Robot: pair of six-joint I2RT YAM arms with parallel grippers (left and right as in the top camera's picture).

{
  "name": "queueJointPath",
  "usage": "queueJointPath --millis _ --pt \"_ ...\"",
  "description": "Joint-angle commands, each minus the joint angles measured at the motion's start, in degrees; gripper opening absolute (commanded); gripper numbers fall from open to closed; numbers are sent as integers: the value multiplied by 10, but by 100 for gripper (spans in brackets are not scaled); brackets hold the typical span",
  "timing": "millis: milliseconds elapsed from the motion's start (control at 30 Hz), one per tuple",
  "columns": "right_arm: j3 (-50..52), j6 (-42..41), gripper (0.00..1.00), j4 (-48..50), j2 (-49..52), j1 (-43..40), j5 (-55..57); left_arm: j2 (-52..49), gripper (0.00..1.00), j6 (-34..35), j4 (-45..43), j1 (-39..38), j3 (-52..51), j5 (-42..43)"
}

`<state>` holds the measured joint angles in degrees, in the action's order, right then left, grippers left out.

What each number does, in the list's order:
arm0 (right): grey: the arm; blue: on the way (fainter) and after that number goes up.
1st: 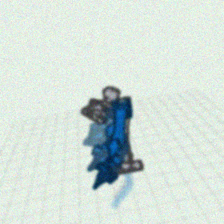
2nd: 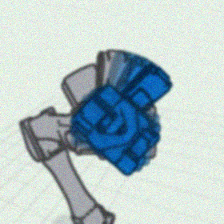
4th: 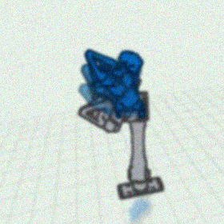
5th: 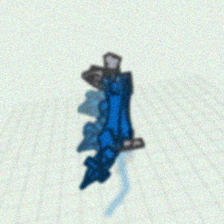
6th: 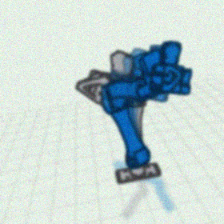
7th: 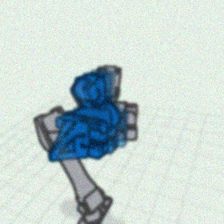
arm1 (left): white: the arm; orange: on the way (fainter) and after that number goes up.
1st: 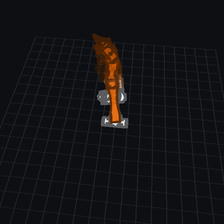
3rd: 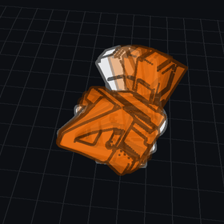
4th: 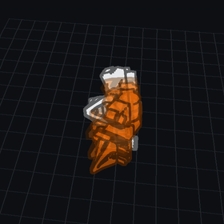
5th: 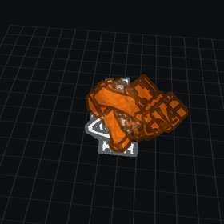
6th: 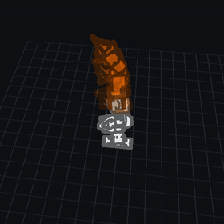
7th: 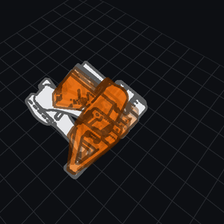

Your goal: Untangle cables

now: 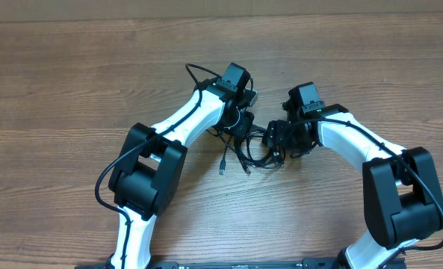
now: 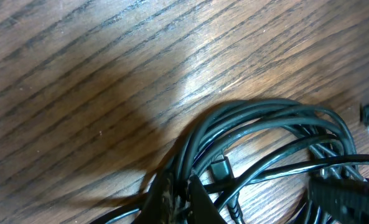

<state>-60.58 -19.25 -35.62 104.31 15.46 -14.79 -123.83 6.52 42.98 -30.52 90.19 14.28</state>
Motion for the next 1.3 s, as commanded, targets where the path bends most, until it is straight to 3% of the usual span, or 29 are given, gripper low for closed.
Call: queueJointPath --millis 0,267,833,1100,1267 --pt "6 2 76 12 5 -1 12 -11 4 3 4 2 -7 -11" --pt "6 2 81 13 5 -1 13 37 4 -3 9 16 8 71" --pt "6 -5 85 -8 5 -1 106 179 4 -3 29 17 8 82" --pt "6 -9 85 -47 5 -1 202 202 4 -2 49 31 8 64" --pt "6 -10 85 -54 5 -1 203 202 4 25 92 52 8 -27"
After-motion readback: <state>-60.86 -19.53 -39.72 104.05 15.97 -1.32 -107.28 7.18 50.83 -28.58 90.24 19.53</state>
